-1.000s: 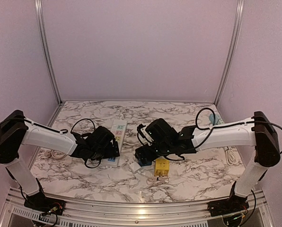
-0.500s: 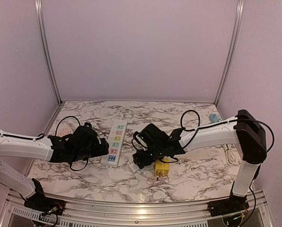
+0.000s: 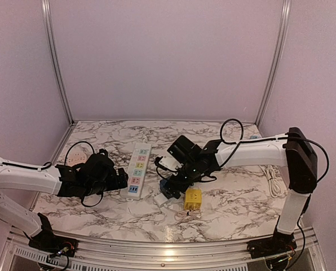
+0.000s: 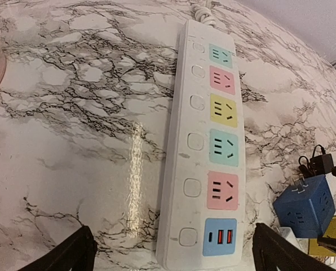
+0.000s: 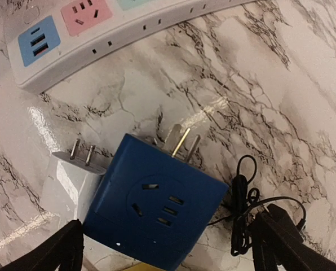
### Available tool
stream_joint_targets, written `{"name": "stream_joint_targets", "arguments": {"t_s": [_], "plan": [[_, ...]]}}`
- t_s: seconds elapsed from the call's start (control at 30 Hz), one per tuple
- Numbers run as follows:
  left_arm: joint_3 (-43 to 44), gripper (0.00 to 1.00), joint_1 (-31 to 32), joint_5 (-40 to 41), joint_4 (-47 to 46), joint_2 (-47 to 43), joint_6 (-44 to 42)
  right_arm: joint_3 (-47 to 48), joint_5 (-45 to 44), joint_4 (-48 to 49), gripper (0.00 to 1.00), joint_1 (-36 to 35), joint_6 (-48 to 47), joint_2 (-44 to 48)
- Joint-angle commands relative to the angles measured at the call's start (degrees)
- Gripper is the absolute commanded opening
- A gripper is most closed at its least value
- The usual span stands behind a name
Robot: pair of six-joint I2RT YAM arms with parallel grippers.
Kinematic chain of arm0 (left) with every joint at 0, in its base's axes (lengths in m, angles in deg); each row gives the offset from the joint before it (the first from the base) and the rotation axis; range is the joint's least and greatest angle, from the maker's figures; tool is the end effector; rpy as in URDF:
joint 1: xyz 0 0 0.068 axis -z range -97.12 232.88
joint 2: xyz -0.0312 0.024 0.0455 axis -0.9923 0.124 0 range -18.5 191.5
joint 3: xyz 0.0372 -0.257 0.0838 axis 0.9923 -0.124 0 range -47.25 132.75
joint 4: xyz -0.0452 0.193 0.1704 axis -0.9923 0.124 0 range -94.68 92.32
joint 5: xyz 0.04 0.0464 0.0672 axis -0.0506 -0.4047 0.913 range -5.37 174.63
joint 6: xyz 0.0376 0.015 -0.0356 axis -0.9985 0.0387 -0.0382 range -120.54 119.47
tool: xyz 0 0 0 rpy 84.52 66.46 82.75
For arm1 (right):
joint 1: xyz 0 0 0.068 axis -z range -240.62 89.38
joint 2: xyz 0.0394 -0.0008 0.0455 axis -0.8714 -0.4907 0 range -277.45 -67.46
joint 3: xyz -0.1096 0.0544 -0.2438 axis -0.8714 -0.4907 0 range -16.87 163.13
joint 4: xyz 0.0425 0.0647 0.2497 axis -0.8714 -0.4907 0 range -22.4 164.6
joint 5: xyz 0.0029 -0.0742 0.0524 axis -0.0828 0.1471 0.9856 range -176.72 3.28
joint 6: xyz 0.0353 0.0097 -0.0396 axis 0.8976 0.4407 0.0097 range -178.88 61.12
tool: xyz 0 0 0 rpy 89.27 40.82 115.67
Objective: Insert the plug
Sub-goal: Pick up the plug from the center of the board.
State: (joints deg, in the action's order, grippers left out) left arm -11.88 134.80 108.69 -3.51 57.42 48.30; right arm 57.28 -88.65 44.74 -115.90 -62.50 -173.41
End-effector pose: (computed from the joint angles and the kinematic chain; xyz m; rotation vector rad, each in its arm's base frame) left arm 0.1720 -0.1960 0.1851 -0.1545 2.2612 -0.4724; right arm 0.2199 0.3152 0.1928 -1.3033 2.3312 0.2531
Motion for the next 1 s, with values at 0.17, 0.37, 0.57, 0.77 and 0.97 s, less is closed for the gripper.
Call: {"name": "stream_joint_targets", "arguments": {"t_s": [0.17,0.37,0.57,0.77,0.97], "plan": [[-1.38,0.99,0.44,1.41,0.31,-3.76,-0.32,3.17,10.07,-0.43,0.92,3.87,4.04,-1.47],[-1.21,0.99,0.55,1.85,0.55,-4.35,-0.32,4.61,12.82,0.98,0.88,3.94,8.85,-3.56],[-0.77,0.99,0.9,2.42,0.68,-4.51,-0.4,6.47,6.81,-0.88,0.79,3.84,12.35,-6.44],[-1.18,0.99,1.52,2.9,0.77,-5.24,-0.46,6.33,5.52,0.53,0.37,3.86,12.82,-5.72],[-3.64,0.99,2.29,2.58,-3.51,-9.87,-4.67,-3.38,12.62,11.23,0.14,4.64,7.65,6.68]]}}
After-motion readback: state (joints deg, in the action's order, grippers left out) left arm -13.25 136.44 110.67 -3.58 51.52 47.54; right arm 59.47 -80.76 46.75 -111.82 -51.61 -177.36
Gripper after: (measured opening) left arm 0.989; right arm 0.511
